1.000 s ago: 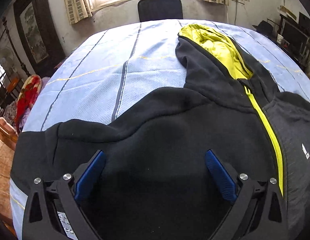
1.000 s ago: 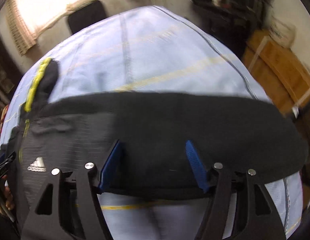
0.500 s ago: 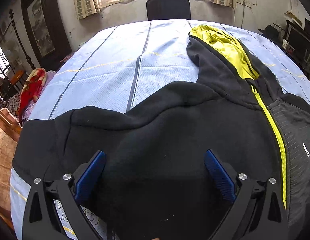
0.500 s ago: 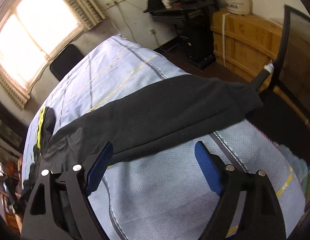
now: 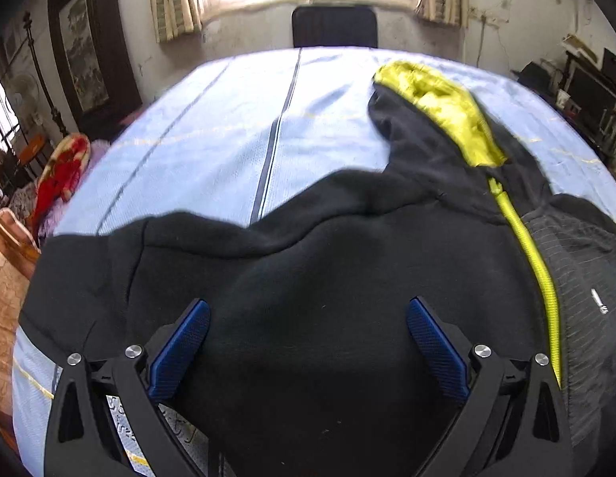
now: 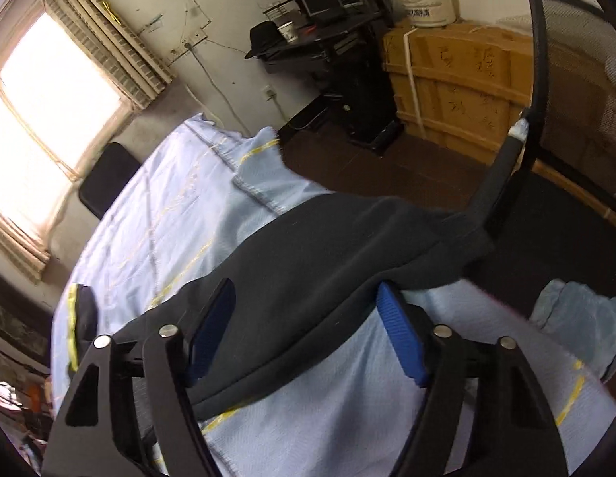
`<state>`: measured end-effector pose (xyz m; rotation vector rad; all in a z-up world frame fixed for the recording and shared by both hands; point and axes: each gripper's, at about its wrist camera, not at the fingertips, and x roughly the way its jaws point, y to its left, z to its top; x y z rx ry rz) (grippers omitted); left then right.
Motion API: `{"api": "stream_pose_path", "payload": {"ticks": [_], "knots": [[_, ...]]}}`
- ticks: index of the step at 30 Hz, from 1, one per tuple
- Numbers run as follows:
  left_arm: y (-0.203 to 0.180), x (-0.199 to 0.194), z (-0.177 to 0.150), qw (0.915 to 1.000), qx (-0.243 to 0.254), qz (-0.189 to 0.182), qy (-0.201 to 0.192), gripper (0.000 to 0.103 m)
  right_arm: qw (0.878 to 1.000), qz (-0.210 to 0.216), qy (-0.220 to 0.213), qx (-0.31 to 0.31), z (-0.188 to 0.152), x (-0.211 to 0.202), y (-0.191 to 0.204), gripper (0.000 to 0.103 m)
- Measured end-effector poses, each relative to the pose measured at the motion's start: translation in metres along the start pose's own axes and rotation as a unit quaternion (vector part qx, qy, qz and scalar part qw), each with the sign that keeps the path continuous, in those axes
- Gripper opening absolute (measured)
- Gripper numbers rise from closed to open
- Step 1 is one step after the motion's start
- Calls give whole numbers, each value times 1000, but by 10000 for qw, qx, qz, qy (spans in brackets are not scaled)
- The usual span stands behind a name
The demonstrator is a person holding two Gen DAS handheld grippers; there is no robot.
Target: Fold large clothes
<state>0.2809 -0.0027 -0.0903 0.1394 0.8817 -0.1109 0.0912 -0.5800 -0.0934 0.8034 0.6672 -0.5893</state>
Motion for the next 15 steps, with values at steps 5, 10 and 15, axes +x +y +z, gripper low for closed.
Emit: {"api": "stream_pose_path", "payload": {"ticks": [5, 10, 15], "knots": [[-18, -25, -3, 9977, 320, 37, -603, 100, 9996, -277, -93, -45, 7, 7, 6, 65], [-29, -41, -5, 9952, 432, -105, -868, 100, 9980, -470, -294, 308, 12, 9, 1, 60], [-32, -50, -4, 9935, 406, -106, -1057, 100, 9976, -532, -351, 257, 14, 13, 3, 62]]}}
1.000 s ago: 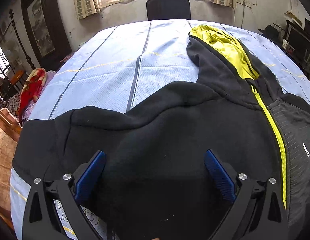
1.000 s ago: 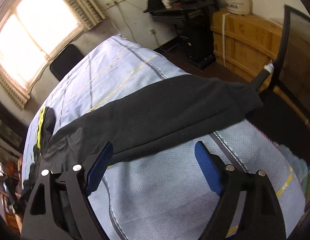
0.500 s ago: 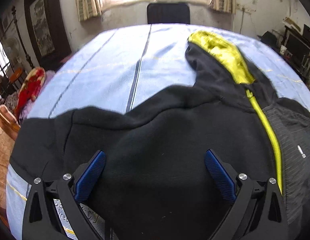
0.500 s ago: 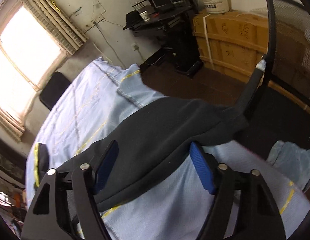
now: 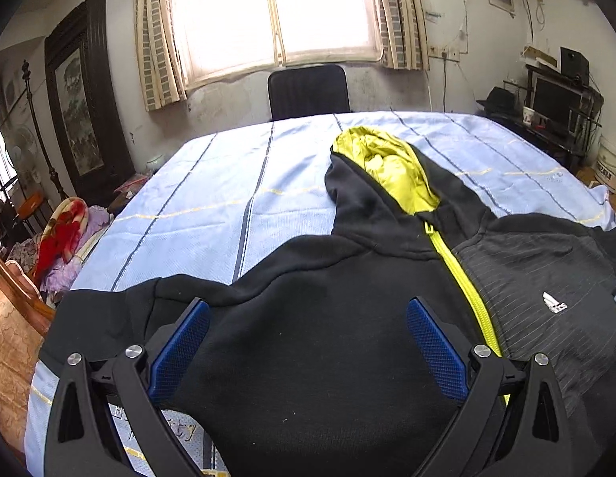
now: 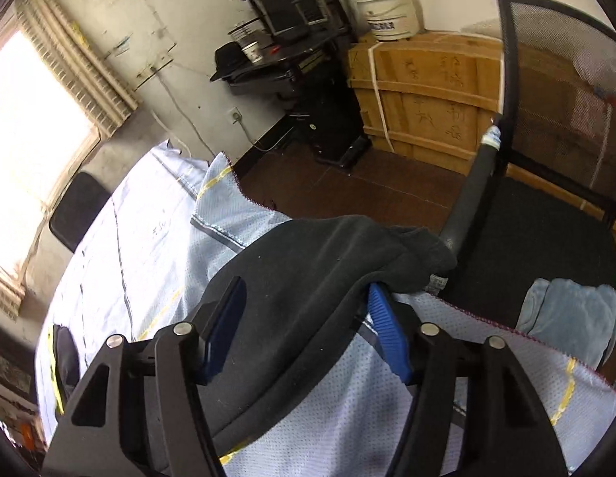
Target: Fold large clothes
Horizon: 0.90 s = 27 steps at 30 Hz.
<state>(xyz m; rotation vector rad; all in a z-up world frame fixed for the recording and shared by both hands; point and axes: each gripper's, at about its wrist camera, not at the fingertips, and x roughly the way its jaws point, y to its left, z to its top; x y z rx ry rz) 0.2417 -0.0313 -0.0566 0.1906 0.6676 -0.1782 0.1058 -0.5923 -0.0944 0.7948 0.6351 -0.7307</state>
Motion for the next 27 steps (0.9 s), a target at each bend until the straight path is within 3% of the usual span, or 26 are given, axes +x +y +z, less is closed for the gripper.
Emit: {"api": "stream_pose_path", "payload": {"ticks": [1, 2, 3, 4, 5, 10, 14, 20, 27], "knots": [[0, -2, 0, 10000, -10, -19, -16, 100, 10000, -51, -9, -84, 0, 1, 2, 62], [0, -4, 0, 10000, -7, -15, -30, 100, 9998, -96, -14, -147, 0, 3, 4, 54], [-1, -4, -1, 10000, 1, -1, -47, 100, 9997, -167, -10, -204, 0, 4, 4, 34], [-2, -5, -1, 10000, 28, 26, -75, 100, 9995, -227, 11, -234, 0, 5, 4, 24], [-3, -6, -1, 9999, 53, 56, -92, 100, 9994, -243, 28, -228, 0, 6, 3, 21], [-3, -8, -1, 9998, 67, 106, -150, 100, 9996, -146, 19, -239, 0, 4, 2, 16], [-1, -10, 0, 9998, 40, 115, -182, 100, 9986, 1, -225, -469, -3, -10, 14, 13], [0, -16, 1, 9996, 51, 110, -266, 100, 9948, 369, -345, -880, -16, -38, 49, 12], [1, -26, 2, 9992, -3, 59, -388, 100, 9812, 951, -268, -1656, -46, -71, 116, 11]]}}
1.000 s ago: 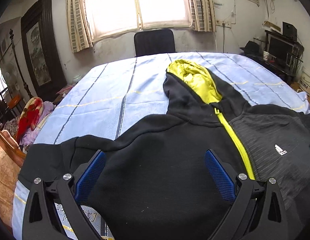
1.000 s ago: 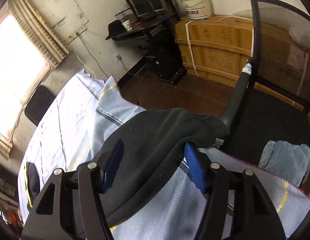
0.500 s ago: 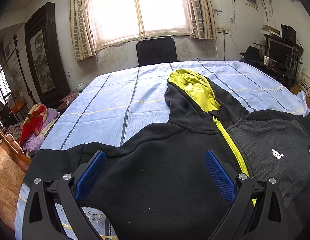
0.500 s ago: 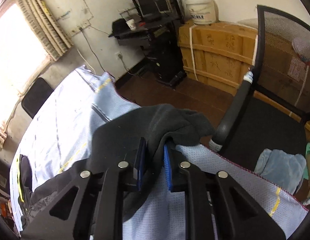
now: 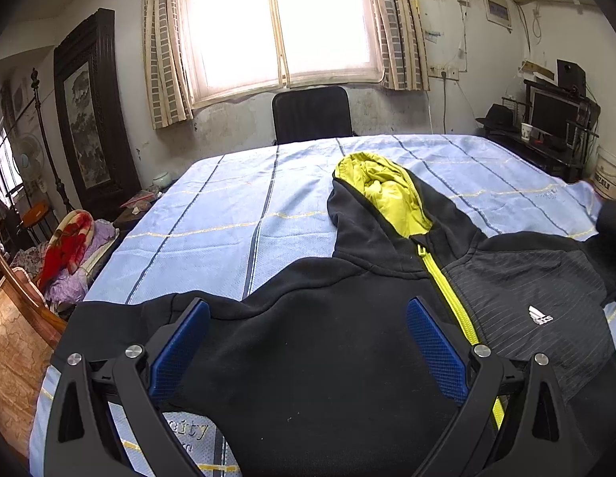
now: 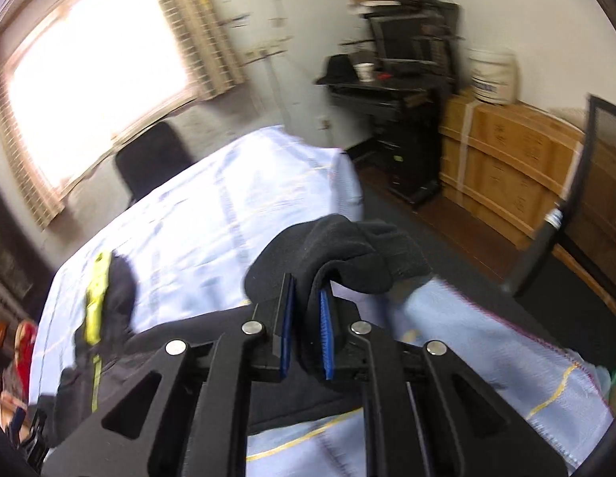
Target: Fold large clothes
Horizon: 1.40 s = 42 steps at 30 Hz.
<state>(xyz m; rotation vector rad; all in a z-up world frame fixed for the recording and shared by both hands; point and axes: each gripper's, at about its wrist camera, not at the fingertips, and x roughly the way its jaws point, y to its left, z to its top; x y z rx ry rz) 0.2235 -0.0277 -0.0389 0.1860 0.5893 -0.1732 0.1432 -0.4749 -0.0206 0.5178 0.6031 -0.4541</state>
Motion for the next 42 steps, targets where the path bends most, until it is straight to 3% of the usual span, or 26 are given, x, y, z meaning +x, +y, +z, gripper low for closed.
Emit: {"api": "stream_pose_path", "payload": {"ticks": [10, 15, 19, 23, 26, 27, 30, 32, 36, 38, 42], "knots": [[1, -14, 2, 9999, -47, -49, -159, 100, 9878, 884, 566, -1151, -46, -1, 115, 10], [3, -15, 3, 9998, -59, -59, -178, 100, 9731, 1119, 1047, -1722, -82, 11, 156, 10], [3, -16, 4, 9998, -56, -66, -170, 100, 9592, 972, 1348, -2286, -108, 23, 179, 13], [3, -16, 4, 9998, -48, -72, -165, 100, 9449, 943, 1702, -2631, -126, 31, 180, 33], [2, -14, 3, 9999, -17, -64, -151, 100, 9409, 1048, 1782, -2683, -131, 27, 175, 37], [1, -14, 3, 9999, -2, -60, -137, 100, 9397, 1168, 1798, -2664, -130, 22, 171, 43], [0, -11, 2, 9999, 15, -55, -97, 100, 9403, 1397, 1658, -2623, -126, 0, 163, 59], [-1, -10, 1, 9999, 26, -59, -78, 100, 9413, 1464, 1478, -2659, -125, -16, 159, 64], [-1, -7, 0, 9999, 66, -109, -21, 100, 9494, 1373, 1020, -2635, -116, -45, 144, 65], [-1, -3, 0, 9994, 40, -321, 112, 100, 9532, 1327, 904, -2562, -109, -49, 137, 65], [-3, 17, 0, 9928, -43, -921, 767, 100, 9668, 1207, 791, -2110, -86, -49, 113, 65]]}}
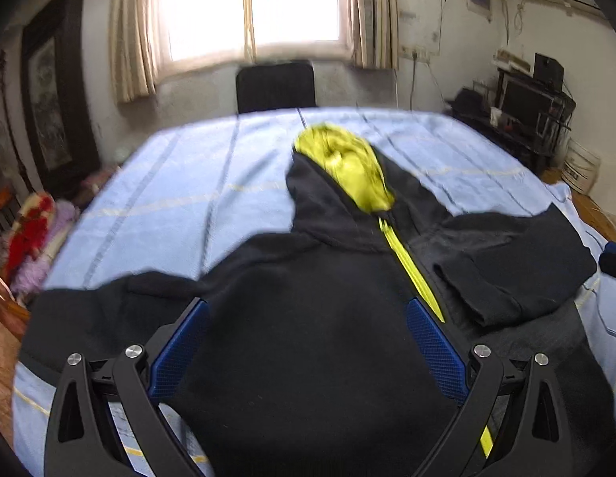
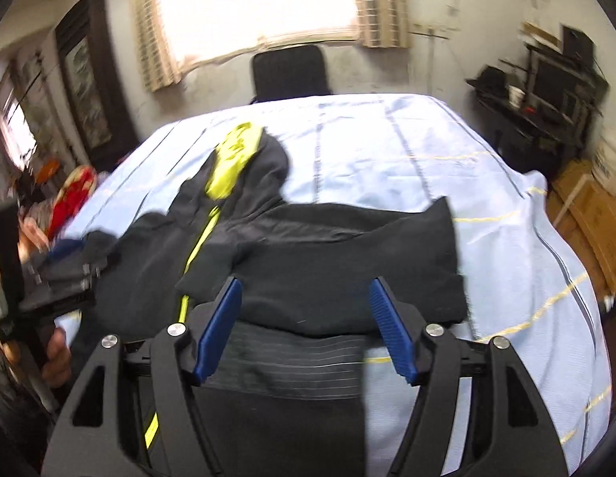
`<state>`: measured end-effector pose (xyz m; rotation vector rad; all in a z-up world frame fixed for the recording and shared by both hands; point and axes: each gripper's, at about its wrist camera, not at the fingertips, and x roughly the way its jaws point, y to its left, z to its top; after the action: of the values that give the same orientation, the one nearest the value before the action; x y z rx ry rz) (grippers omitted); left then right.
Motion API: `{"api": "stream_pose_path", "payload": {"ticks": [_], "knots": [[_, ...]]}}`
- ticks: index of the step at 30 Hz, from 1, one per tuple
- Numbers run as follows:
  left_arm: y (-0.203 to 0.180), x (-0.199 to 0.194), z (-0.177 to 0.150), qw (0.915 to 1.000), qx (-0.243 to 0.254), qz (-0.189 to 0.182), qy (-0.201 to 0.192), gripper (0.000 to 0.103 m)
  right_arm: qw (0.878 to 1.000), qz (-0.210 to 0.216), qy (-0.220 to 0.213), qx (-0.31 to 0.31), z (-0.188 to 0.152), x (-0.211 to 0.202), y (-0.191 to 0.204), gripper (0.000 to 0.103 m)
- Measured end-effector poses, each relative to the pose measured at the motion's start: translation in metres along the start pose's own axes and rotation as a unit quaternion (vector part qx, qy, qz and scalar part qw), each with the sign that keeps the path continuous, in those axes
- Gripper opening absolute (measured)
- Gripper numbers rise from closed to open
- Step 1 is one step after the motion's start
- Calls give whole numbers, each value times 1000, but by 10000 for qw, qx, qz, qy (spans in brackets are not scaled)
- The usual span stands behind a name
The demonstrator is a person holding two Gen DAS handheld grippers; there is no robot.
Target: Fold large clothes
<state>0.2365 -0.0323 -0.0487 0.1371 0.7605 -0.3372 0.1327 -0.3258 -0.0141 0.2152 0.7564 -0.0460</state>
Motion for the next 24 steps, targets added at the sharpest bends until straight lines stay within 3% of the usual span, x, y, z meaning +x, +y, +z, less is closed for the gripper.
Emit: {"api": "stream_pose_path", "payload": {"ticks": [2, 4, 5, 7, 8, 15, 16, 18, 20, 21, 22, 23, 24], "knots": [[-2, 10, 3, 9979, -114, -475, 434, 100, 9998, -82, -64, 143, 6, -2, -12, 65], [-10, 17, 7, 9950, -116, -726, 680, 100, 9992, -228, -226, 254, 13, -4, -25, 65], [-16, 21, 8, 9936, -73, -795, 796, 100, 9988, -282, -263, 292, 17, -3, -30, 72], [-29, 31, 13, 9903, -46, -939, 1023, 100, 9983, -323, -328, 365, 21, -1, -37, 94], [-35, 36, 16, 9881, -71, -1018, 1151, 100, 9976, -342, -435, 421, 24, 1, -43, 97], [-76, 71, 23, 9644, -348, -1845, 1863, 96, 9942, -418, -687, 717, 23, 8, -72, 97], [-81, 73, 24, 9635, -356, -1869, 1884, 88, 9936, -379, -714, 791, 22, 9, -78, 97], [-88, 73, 26, 9695, -236, -1672, 1774, 77, 9918, -281, -760, 993, 16, 11, -90, 97], [-95, 69, 31, 9725, -35, -1644, 1648, 46, 9905, -182, -701, 1166, 12, 17, -102, 97], [-97, 68, 33, 9726, -4, -1657, 1629, 38, 9898, -152, -629, 1265, 11, 20, -108, 97], [-98, 68, 35, 9730, 13, -1665, 1601, 16, 9889, -136, -583, 1360, 10, 22, -114, 97], [-100, 66, 38, 9733, 47, -1695, 1546, 7, 9882, -122, -552, 1426, 10, 24, -118, 97], [-100, 64, 40, 9743, 48, -1712, 1463, 6, 9872, -101, -475, 1516, 10, 27, -123, 97]]}}
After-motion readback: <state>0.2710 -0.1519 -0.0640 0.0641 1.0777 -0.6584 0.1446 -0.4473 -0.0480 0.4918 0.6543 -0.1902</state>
